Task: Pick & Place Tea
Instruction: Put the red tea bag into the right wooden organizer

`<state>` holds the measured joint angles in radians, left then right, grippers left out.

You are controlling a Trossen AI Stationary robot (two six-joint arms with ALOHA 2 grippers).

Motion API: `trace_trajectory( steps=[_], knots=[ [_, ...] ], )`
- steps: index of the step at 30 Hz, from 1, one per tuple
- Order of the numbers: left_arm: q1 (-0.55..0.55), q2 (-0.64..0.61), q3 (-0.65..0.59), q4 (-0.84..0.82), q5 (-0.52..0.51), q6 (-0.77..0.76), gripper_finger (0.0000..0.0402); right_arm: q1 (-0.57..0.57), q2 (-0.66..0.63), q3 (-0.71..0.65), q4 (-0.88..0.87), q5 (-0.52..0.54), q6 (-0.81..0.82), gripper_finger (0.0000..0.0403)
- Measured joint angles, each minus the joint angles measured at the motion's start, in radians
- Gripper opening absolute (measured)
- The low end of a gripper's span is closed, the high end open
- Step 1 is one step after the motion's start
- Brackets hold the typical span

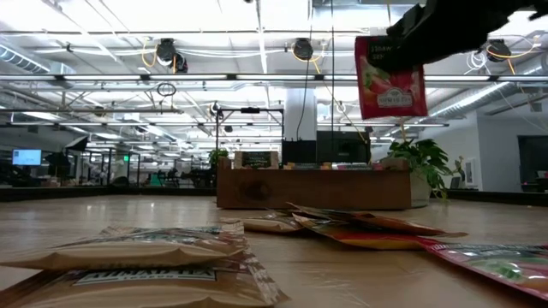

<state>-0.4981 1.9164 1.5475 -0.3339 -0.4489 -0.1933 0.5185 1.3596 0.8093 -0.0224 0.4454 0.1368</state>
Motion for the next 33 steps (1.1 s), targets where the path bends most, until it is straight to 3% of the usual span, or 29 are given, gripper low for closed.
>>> trace_trajectory(
  steps=[4,7,11,16,24,28,33],
  knots=[
    [-0.068,-0.011,0.000,-0.067,-0.065,-0.055,0.0099,-0.082,-0.075,0.000,-0.093,-0.001,-0.041,0.0001],
    [-0.116,0.014,0.000,-0.080,-0.133,-0.098,0.0077,-0.178,-0.114,-0.003,-0.146,-0.022,-0.057,0.0001],
    [-0.155,0.055,0.000,-0.066,-0.201,-0.100,0.0015,-0.326,-0.128,-0.045,-0.089,-0.198,-0.098,0.0000],
    [-0.174,0.071,0.001,-0.056,-0.216,-0.115,0.0011,-0.470,-0.128,-0.117,-0.007,-0.362,-0.122,0.0000],
    [-0.178,0.074,0.000,-0.079,-0.234,-0.145,0.0014,-0.578,-0.128,-0.231,0.149,-0.448,-0.126,0.0000],
    [-0.177,0.074,0.000,-0.081,-0.234,-0.162,0.0024,-0.599,-0.127,-0.269,0.155,-0.448,-0.126,0.0000],
    [-0.176,0.074,0.000,-0.081,-0.235,-0.175,0.0009,-0.608,-0.127,-0.311,0.216,-0.472,-0.123,0.0000]
  ],
)
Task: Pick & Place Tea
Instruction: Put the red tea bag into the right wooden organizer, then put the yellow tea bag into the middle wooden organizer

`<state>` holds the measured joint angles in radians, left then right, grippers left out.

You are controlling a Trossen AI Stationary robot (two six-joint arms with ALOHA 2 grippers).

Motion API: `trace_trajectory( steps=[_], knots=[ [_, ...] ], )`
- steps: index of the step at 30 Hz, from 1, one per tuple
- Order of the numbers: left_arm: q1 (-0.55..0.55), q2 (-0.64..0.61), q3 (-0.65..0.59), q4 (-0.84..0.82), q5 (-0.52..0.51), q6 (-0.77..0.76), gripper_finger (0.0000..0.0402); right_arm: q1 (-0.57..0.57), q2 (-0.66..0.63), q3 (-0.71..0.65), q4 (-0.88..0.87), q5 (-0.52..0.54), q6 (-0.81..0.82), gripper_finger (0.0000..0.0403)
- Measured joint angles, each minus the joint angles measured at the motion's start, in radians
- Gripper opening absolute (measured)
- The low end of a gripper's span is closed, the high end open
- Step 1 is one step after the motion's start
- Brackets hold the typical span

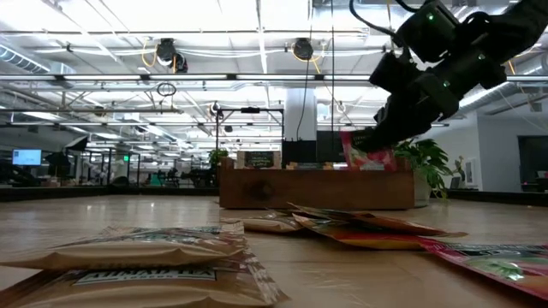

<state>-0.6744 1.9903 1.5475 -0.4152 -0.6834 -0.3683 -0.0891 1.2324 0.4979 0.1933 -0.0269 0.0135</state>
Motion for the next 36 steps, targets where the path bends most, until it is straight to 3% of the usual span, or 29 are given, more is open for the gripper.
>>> trace_trajectory(
  steps=[15,29,36],
  knots=[
    [0.025,0.000,0.000,-0.001,0.001,-0.004,0.0037,0.000,0.000,-0.074,0.113,0.004,0.010,0.0002],
    [0.046,0.000,0.000,-0.007,0.002,0.000,0.0037,-0.010,0.000,-0.089,0.202,0.056,-0.010,0.0100],
    [0.046,0.000,0.000,-0.023,0.005,0.000,0.0037,-0.008,0.000,-0.089,0.249,0.052,-0.026,0.0123]
  ],
)
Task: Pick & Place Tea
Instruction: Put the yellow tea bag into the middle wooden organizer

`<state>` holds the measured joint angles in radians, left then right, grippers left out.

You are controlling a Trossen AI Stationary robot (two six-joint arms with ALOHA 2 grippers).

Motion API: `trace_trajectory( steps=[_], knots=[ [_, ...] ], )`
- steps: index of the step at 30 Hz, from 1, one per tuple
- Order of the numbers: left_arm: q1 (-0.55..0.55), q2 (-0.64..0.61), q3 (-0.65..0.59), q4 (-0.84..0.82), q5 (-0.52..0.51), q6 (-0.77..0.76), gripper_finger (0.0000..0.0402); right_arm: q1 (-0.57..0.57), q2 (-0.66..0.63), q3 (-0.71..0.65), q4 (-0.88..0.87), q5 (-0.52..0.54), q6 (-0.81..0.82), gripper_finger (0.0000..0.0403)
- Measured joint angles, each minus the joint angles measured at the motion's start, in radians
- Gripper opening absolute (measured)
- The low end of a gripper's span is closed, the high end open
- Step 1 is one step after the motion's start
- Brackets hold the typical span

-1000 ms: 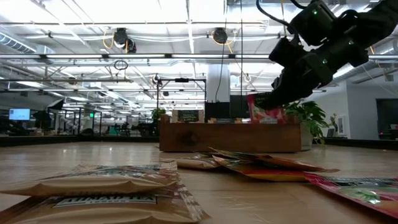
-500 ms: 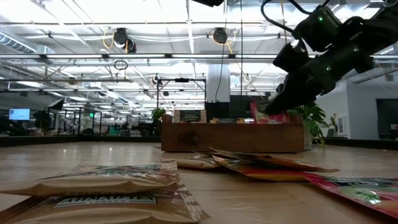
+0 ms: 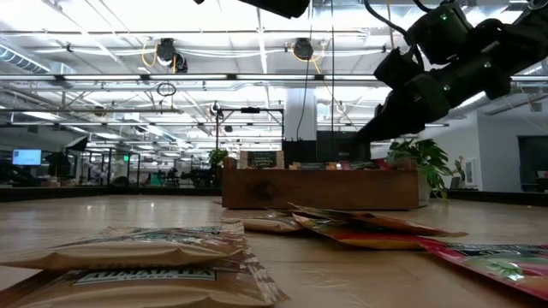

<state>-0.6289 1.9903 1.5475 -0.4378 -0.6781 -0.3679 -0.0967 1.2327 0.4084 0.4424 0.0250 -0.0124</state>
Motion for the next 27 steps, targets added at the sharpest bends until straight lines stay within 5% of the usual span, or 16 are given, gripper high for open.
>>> trace_trajectory(
  steps=[8,16,22,27],
  knots=[
    [0.000,0.000,0.000,-0.033,0.012,-0.020,0.0037,0.054,0.000,0.006,0.059,-0.001,0.008,0.0119],
    [0.015,0.056,0.000,0.022,0.134,-0.093,0.0037,0.382,0.012,0.018,0.053,0.066,-0.024,0.0093],
    [0.045,0.143,-0.001,0.069,0.150,-0.138,0.0037,0.630,0.180,0.019,0.192,0.270,0.019,0.0066],
    [0.069,0.149,-0.001,0.079,0.154,-0.170,0.0037,0.707,0.363,0.023,0.450,0.283,0.011,0.0031]
  ],
)
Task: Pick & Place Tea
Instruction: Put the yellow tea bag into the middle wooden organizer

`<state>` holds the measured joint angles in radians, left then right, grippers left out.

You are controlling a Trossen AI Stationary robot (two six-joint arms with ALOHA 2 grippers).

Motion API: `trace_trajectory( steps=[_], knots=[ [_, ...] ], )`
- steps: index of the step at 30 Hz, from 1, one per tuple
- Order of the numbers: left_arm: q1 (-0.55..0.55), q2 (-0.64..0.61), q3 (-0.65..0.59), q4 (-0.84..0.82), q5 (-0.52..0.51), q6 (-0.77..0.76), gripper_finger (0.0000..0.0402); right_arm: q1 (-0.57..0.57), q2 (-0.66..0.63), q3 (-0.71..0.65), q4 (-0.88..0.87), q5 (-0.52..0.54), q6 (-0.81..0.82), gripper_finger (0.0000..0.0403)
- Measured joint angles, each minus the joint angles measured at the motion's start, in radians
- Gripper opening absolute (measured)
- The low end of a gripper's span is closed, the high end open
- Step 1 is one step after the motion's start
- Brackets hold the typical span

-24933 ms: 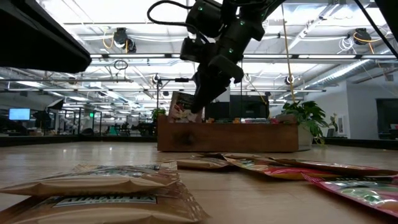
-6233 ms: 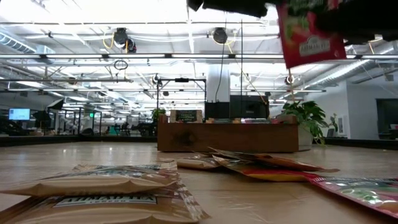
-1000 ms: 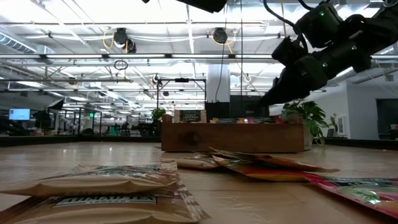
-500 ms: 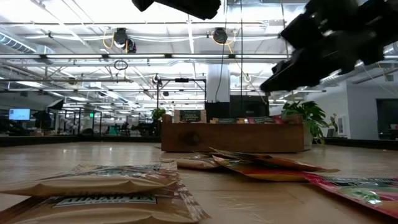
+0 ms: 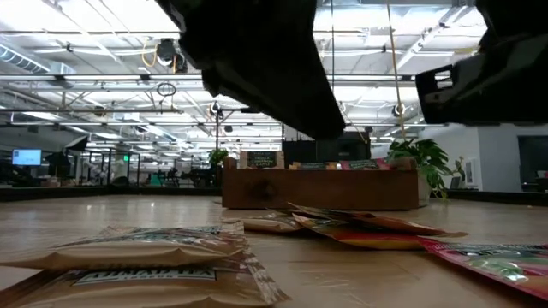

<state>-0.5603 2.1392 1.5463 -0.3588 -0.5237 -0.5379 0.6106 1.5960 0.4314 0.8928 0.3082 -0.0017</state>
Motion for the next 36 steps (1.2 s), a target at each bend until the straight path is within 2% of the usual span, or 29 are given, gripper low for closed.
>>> trace_trajectory(
  steps=[4,9,15,20,24,27,32,36],
  knots=[
    [0.007,0.000,0.000,-0.013,0.030,-0.051,0.0037,-0.001,0.109,0.040,0.021,-0.047,-0.001,0.0004],
    [0.006,0.000,0.000,-0.018,0.099,-0.047,0.0037,-0.002,0.217,0.132,0.002,-0.049,-0.029,0.0010],
    [-0.032,0.000,0.000,-0.053,0.071,0.137,0.0038,-0.003,0.293,0.274,-0.125,-0.043,-0.038,0.0001],
    [-0.064,0.001,0.000,-0.088,0.021,0.262,0.0043,-0.012,0.310,0.297,-0.146,-0.020,0.008,0.0001],
    [-0.076,0.001,0.000,-0.071,-0.046,0.297,0.0074,-0.029,0.310,0.297,-0.192,-0.023,0.062,0.0001],
    [-0.077,0.001,0.000,-0.071,-0.051,0.324,0.0110,-0.041,0.310,0.297,-0.225,-0.024,0.095,0.0001],
    [-0.077,0.021,0.002,-0.056,-0.054,0.482,0.0164,-0.051,0.309,0.297,-0.242,-0.025,0.121,0.0001],
    [-0.076,0.068,0.002,-0.048,-0.049,0.598,0.0181,-0.051,0.308,0.297,-0.251,-0.027,0.121,0.0001]
  ],
)
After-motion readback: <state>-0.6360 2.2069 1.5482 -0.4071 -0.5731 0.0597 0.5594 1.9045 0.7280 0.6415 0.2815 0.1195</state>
